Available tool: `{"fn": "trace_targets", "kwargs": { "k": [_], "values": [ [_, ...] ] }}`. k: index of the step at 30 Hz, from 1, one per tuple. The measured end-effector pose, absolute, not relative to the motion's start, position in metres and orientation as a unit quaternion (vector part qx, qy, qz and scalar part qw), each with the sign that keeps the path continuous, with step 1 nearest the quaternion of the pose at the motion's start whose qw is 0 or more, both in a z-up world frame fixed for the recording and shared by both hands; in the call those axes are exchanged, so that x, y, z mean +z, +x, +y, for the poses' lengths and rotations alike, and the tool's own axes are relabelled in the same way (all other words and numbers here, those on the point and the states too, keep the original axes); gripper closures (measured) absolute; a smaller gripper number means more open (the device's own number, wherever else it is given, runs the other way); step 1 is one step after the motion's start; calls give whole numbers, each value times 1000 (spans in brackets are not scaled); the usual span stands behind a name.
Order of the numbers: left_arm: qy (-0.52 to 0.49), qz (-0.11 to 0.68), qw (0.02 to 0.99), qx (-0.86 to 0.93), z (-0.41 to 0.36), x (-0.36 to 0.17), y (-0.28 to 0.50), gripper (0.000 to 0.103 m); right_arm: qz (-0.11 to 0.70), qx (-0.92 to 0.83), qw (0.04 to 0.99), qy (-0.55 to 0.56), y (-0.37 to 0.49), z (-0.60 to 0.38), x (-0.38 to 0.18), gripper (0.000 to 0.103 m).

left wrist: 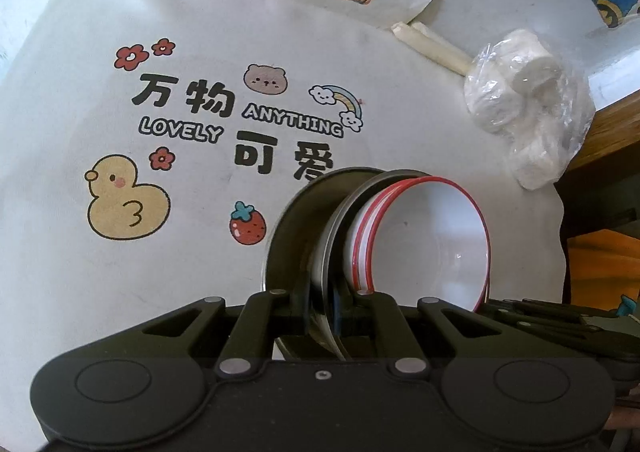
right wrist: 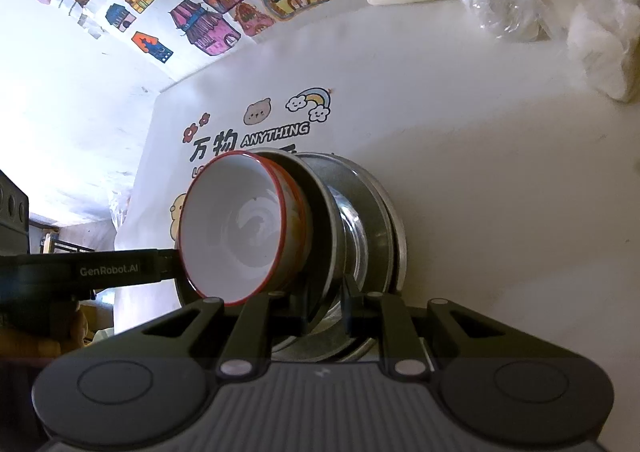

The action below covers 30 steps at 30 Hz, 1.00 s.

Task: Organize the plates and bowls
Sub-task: 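Lower the steel bowl onto the steel plate stack with both grippers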

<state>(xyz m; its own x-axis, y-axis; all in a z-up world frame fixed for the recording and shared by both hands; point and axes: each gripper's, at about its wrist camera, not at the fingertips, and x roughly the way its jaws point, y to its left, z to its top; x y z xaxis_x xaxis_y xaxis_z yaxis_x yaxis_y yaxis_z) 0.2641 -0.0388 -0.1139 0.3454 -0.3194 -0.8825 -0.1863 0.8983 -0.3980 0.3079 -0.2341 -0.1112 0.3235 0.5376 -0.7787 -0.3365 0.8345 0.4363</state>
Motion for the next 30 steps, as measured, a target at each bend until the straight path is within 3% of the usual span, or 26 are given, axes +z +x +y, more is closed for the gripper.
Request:
{"fn": "trace_targets", "kwargs": {
  "k": [30],
  "values": [
    [-202,588,781,-57,-31,-125,282,94,523,255,805,117,317,-229,-123,85]
  ]
}}
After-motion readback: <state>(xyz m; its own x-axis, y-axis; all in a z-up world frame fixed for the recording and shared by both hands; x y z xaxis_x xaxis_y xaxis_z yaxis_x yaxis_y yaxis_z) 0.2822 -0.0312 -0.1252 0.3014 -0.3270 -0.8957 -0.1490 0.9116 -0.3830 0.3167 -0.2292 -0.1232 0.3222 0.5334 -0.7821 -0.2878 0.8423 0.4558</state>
